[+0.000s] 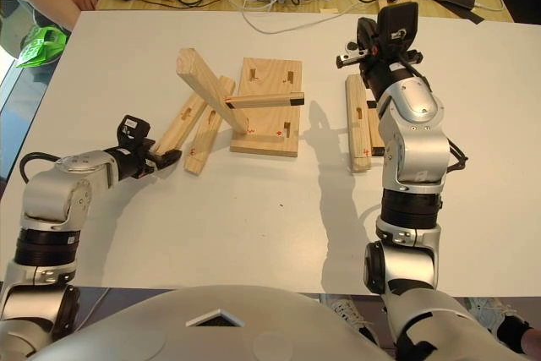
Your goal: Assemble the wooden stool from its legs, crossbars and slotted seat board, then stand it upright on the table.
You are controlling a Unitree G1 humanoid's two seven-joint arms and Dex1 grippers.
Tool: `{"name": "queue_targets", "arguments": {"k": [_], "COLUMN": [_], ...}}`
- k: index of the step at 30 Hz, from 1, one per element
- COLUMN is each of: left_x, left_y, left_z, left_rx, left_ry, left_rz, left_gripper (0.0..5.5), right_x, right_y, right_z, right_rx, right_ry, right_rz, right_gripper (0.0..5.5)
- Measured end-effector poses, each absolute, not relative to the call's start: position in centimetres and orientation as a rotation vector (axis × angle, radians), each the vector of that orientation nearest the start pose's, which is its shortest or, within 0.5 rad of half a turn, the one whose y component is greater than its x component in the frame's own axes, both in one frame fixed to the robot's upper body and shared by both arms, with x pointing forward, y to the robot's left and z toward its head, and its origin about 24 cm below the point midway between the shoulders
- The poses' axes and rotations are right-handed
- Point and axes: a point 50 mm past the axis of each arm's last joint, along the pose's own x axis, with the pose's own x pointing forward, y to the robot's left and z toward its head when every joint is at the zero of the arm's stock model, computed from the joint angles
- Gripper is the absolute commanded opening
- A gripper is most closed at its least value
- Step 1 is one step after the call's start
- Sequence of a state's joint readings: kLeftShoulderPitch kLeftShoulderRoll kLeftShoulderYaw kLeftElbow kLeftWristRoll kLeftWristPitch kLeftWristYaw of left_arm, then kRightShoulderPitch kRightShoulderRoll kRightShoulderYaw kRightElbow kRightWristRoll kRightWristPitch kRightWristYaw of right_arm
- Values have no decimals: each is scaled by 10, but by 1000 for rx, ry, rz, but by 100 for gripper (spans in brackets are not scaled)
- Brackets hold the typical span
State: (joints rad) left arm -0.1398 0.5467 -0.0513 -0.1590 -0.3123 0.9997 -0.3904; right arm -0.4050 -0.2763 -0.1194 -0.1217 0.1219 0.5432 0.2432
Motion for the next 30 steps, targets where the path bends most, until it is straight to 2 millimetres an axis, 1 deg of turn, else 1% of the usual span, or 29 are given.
{"name": "queue_targets", "arguments": {"k": [1,4,8,14,15,19,21,22,23,26,27,29,30], "left_x": [248,249,249,248,248,250,253,256,262,282,286,295,299], "left_y": [213,215,215,204,204,203,204,204,206,219,225,249,258], "left_z": [45,45,45,47,49,56,63,67,77,117,125,153,169], "left_rx": [127,115,90,37,32,10,-5,-23,-37,-50,-52,-9,23], "left_ry": [777,783,784,743,729,665,608,564,492,243,186,44,-30], "left_rz": [-379,-369,-355,-360,-352,-302,-273,-247,-209,-102,-77,-3,14], "left_gripper": [320,263,206,204,204,204,204,204,204,204,204,204,204], "right_x": [315,317,318,321,323,334,338,340,344,353,355,359,359], "right_y": [-186,-184,-184,-189,-193,-215,-221,-225,-229,-230,-228,-224,-219], "right_z": [144,149,152,150,151,164,167,169,175,197,202,218,226], "right_rx": [-123,-125,-126,-121,-114,-81,-74,-75,-81,-127,-131,-98,-58], "right_ry": [14,-2,-10,-2,-3,-48,-56,-64,-79,-148,-156,-169,-163], "right_rz": [197,199,194,158,127,-11,-38,-52,-60,0,35,147,237], "right_gripper": [0,0,0,0,0,0,0,0,0,53,68,104,113]}}
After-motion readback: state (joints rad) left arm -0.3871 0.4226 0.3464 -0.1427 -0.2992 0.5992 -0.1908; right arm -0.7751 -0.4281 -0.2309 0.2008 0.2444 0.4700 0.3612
